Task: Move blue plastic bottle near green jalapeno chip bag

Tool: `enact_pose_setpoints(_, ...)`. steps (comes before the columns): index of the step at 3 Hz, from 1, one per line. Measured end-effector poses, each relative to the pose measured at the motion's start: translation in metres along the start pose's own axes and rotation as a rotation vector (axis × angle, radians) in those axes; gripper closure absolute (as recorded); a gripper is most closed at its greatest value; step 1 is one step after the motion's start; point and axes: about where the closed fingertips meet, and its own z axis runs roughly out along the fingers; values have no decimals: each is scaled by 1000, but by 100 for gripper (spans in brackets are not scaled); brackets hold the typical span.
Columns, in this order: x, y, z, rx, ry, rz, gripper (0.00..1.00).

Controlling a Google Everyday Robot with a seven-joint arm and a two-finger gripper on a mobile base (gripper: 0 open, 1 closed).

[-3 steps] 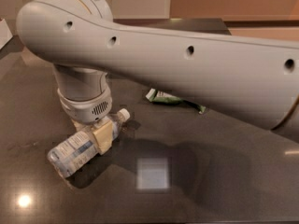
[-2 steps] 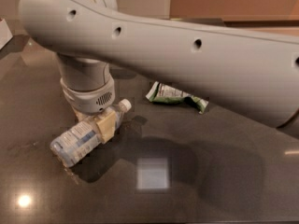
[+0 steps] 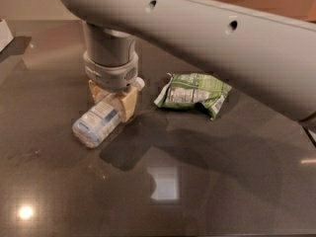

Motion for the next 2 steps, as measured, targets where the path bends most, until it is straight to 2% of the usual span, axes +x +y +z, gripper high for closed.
enact_pose_setpoints(1, 39, -1, -4, 6, -1, -104, 100)
enact_pose_setpoints(2, 82, 8, 1, -34, -1, -192, 100)
